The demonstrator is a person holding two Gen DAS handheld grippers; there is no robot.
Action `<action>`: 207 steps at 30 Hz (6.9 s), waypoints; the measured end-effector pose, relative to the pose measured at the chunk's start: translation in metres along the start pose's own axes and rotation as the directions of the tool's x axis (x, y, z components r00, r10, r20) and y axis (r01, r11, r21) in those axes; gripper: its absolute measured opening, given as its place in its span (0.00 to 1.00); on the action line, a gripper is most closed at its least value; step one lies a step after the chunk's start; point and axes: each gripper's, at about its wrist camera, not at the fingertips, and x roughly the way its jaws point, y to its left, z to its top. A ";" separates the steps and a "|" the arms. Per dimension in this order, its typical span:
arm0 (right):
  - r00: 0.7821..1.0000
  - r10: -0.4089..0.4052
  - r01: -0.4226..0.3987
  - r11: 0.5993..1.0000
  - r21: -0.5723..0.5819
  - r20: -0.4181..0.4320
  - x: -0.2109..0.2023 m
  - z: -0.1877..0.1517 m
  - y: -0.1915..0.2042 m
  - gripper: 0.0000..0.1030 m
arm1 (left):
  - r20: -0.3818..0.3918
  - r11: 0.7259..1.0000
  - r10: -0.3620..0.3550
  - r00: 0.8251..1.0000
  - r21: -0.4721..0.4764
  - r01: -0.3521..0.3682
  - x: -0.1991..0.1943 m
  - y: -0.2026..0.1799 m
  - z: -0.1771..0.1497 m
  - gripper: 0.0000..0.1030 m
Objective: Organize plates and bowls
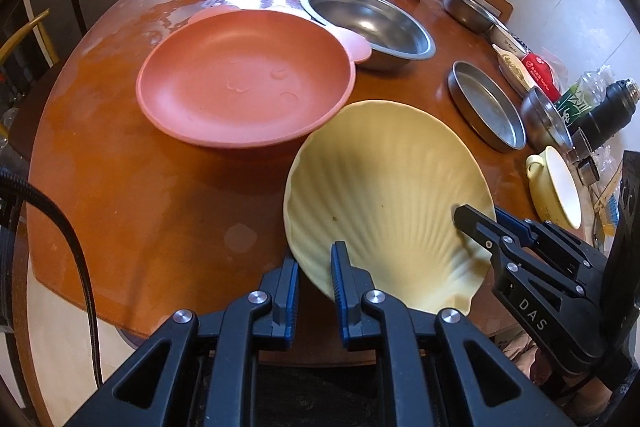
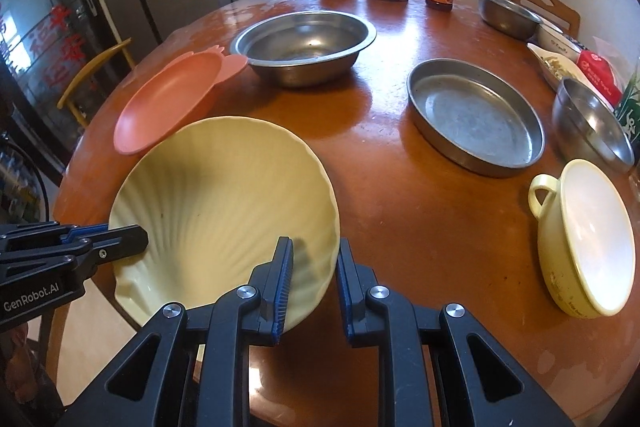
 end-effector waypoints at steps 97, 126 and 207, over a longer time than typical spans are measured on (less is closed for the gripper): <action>0.997 0.081 -0.081 0.996 -0.040 0.012 0.057 0.094 0.081 0.29 | 0.123 0.999 0.003 0.992 -0.053 0.003 0.032 0.114 0.129 0.40; 0.985 0.123 -0.121 0.992 -0.026 0.121 0.003 0.094 0.061 0.16 | 0.219 0.999 0.002 0.976 -0.033 0.005 -0.027 0.079 0.111 0.25; 0.999 0.042 -0.041 0.999 -0.020 0.028 -0.011 0.020 -0.008 0.37 | 0.134 0.992 0.036 0.990 0.112 -0.051 -0.021 -0.002 0.029 0.26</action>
